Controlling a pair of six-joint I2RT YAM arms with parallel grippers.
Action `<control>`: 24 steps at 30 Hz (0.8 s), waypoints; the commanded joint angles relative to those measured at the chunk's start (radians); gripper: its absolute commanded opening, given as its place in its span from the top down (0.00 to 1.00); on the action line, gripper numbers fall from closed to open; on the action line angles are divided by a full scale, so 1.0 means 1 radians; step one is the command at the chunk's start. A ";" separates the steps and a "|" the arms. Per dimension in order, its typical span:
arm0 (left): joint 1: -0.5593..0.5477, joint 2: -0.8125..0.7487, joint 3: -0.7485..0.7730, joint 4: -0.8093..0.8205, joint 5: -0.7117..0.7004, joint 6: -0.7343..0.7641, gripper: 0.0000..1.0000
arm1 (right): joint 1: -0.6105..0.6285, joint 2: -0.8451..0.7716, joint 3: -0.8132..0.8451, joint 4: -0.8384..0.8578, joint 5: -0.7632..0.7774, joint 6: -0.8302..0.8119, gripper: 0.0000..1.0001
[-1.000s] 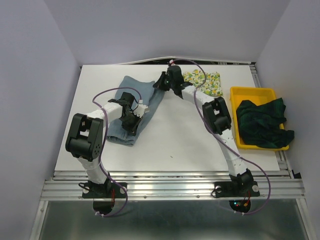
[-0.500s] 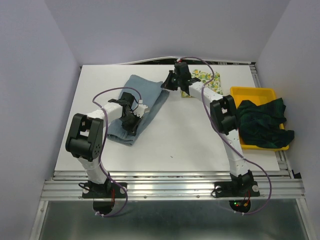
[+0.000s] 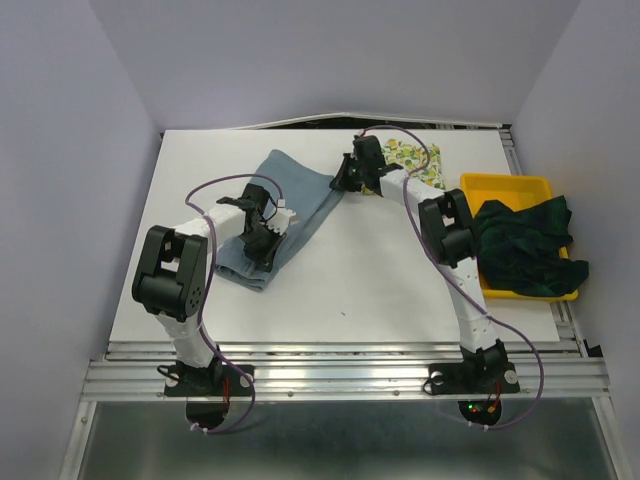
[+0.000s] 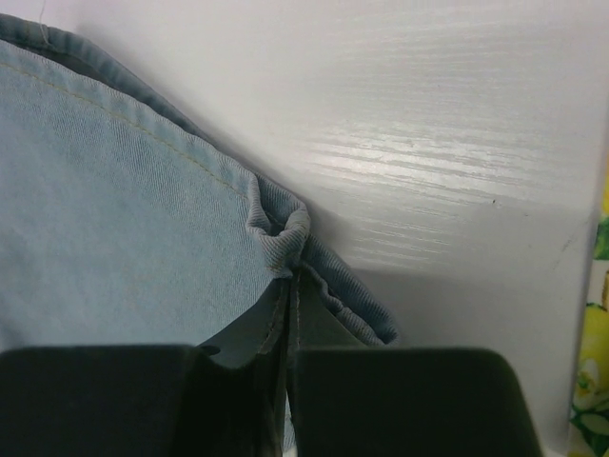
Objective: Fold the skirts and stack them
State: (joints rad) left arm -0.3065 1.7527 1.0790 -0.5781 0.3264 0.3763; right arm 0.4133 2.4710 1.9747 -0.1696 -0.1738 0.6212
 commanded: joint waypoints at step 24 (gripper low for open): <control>-0.002 0.047 -0.037 -0.035 -0.059 -0.001 1.00 | 0.016 -0.178 -0.261 -0.235 -0.095 0.060 0.99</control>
State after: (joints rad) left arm -0.3065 1.7535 1.0798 -0.5781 0.3256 0.3676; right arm 0.4202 2.2662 1.7962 -0.3580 -0.2359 0.6525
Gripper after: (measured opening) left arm 0.018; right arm 0.019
